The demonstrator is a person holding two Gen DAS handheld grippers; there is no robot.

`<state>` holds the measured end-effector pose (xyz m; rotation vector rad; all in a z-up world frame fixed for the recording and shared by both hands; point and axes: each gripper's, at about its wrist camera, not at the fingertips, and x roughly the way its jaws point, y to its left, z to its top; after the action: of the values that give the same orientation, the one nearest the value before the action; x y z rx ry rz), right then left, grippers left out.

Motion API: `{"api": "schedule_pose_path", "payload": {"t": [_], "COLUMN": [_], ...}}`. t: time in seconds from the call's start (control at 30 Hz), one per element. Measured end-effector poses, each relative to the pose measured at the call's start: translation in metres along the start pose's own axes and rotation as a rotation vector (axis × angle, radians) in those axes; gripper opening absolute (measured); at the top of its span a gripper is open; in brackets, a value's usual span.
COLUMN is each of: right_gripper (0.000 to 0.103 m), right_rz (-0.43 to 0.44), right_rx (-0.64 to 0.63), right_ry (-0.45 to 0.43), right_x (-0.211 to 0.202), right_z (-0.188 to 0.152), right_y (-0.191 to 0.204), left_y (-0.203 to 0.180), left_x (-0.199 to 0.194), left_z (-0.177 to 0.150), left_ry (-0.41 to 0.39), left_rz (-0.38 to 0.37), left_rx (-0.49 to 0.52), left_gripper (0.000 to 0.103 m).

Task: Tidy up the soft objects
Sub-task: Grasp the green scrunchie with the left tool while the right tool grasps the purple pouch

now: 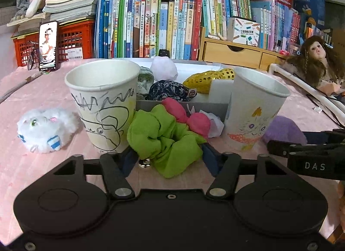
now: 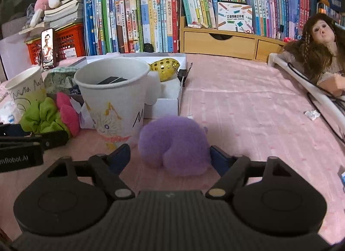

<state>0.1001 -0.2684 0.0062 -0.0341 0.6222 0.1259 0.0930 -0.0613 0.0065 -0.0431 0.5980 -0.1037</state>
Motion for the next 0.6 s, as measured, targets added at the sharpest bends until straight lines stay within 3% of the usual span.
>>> {"api": "schedule_pose_path", "payload": {"t": [0.2, 0.6], "right_gripper": [0.068, 0.068], "right_rz": [0.007, 0.047], "right_rx": [0.002, 0.0], "right_ry": [-0.014, -0.024], "right_x": [-0.01, -0.032], "right_z": [-0.006, -0.016], "right_y": [-0.002, 0.004], "left_y": [0.0, -0.001], "left_x": [-0.012, -0.045], "left_z": [-0.003, -0.018], "left_ry": [-0.002, 0.011], "left_rz": [-0.012, -0.069], "left_rx": [0.017, 0.051], "left_gripper": [0.046, 0.044]}}
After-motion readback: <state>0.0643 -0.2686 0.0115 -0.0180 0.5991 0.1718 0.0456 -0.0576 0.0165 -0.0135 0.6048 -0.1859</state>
